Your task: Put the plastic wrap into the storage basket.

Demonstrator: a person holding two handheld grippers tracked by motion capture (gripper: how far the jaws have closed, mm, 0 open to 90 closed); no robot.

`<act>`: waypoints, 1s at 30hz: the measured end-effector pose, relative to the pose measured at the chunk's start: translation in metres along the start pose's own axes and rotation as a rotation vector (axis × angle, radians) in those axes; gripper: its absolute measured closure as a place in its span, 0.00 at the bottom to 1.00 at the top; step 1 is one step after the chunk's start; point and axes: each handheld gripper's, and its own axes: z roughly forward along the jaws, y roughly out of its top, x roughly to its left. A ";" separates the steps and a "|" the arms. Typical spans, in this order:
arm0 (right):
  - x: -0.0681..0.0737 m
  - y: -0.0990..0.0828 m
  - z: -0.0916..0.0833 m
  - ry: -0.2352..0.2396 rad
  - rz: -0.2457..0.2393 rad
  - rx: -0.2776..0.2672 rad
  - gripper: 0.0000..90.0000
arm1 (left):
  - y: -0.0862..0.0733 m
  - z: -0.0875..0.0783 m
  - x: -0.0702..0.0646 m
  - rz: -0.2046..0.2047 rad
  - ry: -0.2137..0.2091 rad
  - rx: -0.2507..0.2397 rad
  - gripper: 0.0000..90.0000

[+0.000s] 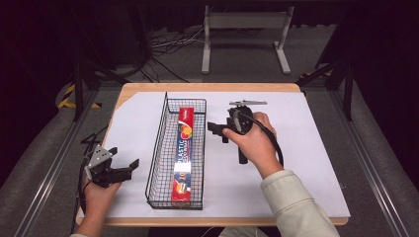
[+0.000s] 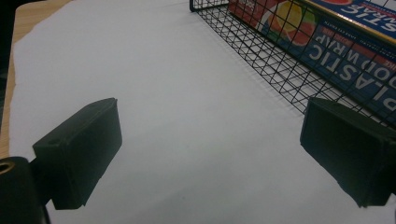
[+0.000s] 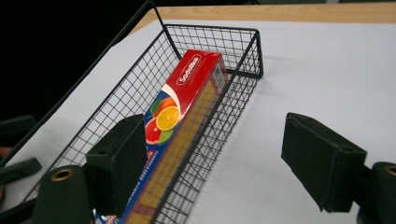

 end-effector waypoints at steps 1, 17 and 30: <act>-0.005 -0.002 -0.004 0.005 -0.025 -0.010 0.24 | 0.000 -0.001 0.001 0.004 0.001 -0.001 0.07; -0.076 -0.027 -0.049 -0.027 -0.128 -0.070 0.21 | 0.002 -0.007 0.000 0.003 -0.010 -0.020 0.09; -0.132 -0.081 -0.053 -0.055 -0.200 -0.089 0.19 | 0.002 -0.011 0.001 -0.015 -0.029 -0.055 0.09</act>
